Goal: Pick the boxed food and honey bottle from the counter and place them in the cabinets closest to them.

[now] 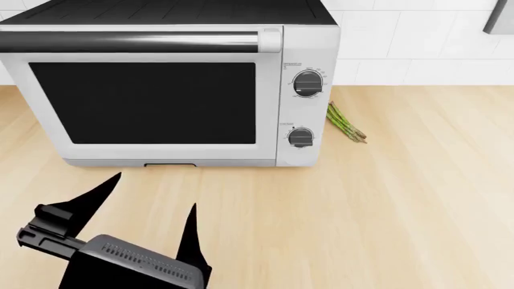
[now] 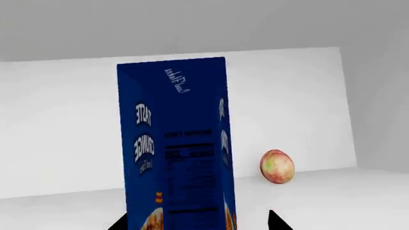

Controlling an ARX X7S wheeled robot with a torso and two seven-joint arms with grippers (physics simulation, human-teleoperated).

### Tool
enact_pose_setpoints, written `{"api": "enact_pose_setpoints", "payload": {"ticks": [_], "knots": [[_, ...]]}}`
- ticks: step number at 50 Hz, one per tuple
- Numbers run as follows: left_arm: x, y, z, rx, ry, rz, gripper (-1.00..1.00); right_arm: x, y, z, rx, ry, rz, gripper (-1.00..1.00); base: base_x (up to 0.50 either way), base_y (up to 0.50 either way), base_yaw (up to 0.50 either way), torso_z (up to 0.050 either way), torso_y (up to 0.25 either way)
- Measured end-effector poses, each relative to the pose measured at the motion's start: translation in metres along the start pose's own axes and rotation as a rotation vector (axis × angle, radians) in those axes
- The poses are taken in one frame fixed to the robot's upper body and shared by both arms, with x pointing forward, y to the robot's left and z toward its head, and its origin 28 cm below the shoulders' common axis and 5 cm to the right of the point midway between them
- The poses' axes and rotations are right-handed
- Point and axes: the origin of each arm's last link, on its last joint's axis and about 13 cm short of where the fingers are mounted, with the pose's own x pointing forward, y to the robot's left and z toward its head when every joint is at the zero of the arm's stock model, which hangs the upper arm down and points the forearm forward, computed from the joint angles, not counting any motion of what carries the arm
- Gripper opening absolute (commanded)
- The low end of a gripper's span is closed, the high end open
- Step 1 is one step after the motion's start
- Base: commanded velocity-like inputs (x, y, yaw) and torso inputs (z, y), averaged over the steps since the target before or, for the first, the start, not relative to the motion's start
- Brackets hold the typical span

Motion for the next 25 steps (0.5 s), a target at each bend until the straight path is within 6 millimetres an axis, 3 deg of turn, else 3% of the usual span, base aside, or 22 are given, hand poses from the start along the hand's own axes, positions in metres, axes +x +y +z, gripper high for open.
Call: {"api": "enact_pose_setpoints", "payload": {"ticks": [25], "knots": [[0.001, 0.003, 0.001, 0.012, -0.022, 0.006, 1.00, -0.039, 0.008, 0.020, 0.022, -0.038, 0.041, 1.00, 0.00, 0.00, 0.00, 0.000, 0.000]]}}
